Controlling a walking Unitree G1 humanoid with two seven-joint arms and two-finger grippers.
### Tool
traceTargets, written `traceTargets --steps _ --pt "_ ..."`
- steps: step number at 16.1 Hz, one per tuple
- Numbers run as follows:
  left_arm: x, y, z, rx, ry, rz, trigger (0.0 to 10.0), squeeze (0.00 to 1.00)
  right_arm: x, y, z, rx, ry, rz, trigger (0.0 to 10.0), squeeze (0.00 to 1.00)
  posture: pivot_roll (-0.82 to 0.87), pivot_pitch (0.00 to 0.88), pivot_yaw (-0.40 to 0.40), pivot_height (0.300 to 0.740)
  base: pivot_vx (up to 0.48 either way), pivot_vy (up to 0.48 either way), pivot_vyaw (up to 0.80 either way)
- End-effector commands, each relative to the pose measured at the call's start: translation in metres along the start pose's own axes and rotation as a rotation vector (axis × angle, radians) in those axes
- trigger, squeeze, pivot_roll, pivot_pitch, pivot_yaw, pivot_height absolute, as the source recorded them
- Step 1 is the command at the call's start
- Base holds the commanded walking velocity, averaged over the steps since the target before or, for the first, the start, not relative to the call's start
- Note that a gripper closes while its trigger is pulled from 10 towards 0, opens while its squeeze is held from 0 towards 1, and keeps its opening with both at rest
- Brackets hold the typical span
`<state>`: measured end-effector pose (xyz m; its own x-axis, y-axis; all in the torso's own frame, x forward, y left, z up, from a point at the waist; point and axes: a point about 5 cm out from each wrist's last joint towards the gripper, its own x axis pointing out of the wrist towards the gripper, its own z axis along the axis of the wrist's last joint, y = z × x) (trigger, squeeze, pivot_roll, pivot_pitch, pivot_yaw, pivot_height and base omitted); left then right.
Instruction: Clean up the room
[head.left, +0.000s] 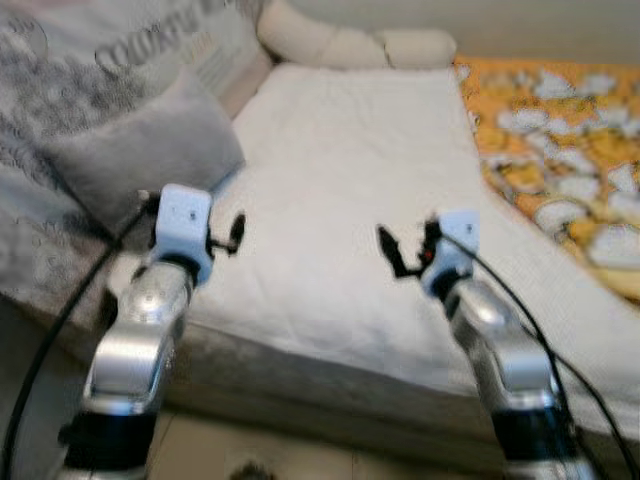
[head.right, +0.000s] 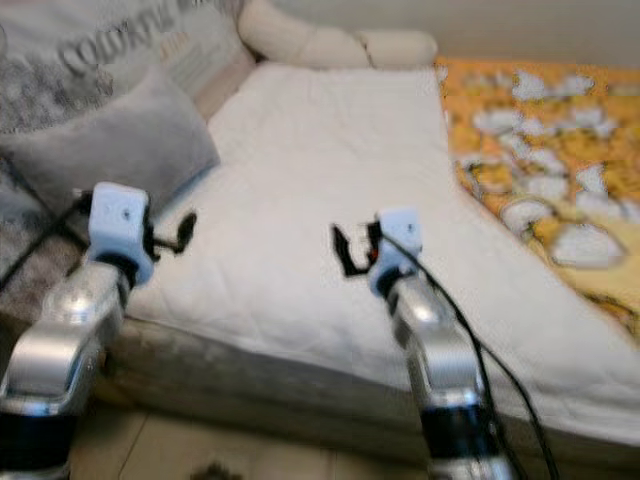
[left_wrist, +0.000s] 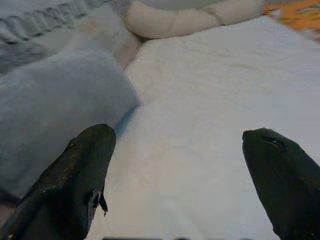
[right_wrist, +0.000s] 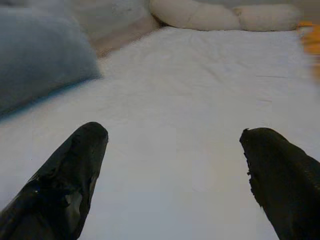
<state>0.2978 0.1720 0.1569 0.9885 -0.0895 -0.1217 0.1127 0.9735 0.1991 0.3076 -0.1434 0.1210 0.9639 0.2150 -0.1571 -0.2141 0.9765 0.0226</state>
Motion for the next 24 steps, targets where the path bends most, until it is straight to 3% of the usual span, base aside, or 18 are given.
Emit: traceTargets --steps 1,19,24 --pt "0.000 0.004 0.001 0.018 0.000 0.012 10.0 0.95 0.002 -0.001 0.006 -0.018 -0.037 -0.022 10.0 0.00 0.01 0.000 0.033 0.740 0.000 -0.277 0.00" --pt "-0.002 -0.003 -0.008 -0.015 0.028 0.004 10.0 0.96 0.002 -0.010 0.001 -0.056 -0.020 -0.047 10.0 0.00 -0.02 0.000 0.050 0.740 0.000 -0.276 0.00" --pt "0.000 -0.002 -0.007 -0.008 0.024 0.002 10.0 0.96 0.005 -0.011 0.001 -0.052 -0.014 -0.055 10.0 0.00 -0.02 0.000 0.050 0.740 0.000 -0.278 0.80"
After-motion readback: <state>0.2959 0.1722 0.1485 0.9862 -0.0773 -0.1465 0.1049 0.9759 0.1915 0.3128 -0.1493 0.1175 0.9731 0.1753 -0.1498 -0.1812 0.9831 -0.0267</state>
